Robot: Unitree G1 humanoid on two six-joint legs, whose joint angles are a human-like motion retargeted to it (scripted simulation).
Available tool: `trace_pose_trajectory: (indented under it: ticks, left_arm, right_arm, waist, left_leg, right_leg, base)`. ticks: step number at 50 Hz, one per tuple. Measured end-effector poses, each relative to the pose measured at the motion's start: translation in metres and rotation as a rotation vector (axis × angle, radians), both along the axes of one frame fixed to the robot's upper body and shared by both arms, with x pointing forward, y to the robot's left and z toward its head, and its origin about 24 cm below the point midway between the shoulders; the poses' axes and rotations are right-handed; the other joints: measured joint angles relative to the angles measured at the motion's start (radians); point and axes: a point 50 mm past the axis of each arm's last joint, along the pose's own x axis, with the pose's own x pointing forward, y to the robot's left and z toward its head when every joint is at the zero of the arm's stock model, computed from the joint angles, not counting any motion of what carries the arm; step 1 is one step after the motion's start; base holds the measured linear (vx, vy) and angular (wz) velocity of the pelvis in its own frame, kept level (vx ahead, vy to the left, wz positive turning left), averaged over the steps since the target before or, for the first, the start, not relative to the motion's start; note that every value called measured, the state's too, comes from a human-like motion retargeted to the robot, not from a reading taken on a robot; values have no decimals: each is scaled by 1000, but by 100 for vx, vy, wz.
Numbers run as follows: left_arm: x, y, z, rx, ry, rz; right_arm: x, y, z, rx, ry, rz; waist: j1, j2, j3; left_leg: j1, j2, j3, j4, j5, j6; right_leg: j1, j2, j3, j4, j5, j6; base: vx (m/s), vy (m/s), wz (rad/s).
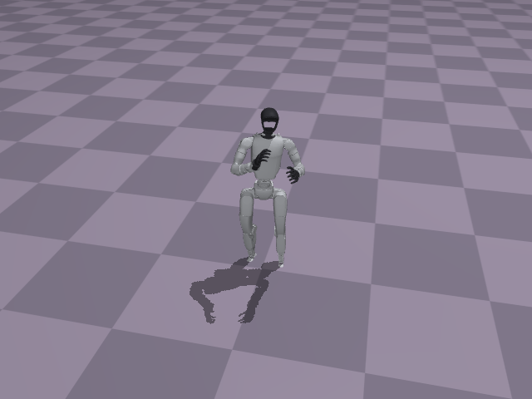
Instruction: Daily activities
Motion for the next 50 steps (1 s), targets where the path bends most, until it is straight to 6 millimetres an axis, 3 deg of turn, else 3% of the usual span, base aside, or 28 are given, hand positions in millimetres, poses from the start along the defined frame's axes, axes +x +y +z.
trace_pose_trajectory:
  ticks: [13, 28, 50]
  left_arm:
    - [5, -14, -4, -34, 37, -62]
    - [6, -5, -16, -142, 92, -23]
    - [6, 0, -23, 33, 117, -44]
  right_arm:
    - [2, 7, -6, -55, 25, 51]
    - [4, 6, -8, -67, 18, 29]
    - [4, 7, -15, -289, 10, 56]
  waist:
    - [5, 2, 17]
    - [7, 10, 22]
    - [11, 17, 41]
  left_leg:
    - [15, 2, 11, 1, -8, 12]
    - [28, 2, 29, 2, -12, 20]
    - [52, 7, 46, 3, -21, 36]
  right_leg:
    - [14, 6, 22, -20, 8, 1]
    - [24, 7, 33, -32, 10, 8]
    - [43, 13, 46, -47, 12, 11]
  base:
    - [0, 0, 0]
    - [0, 0, 0]
    - [0, 0, 0]
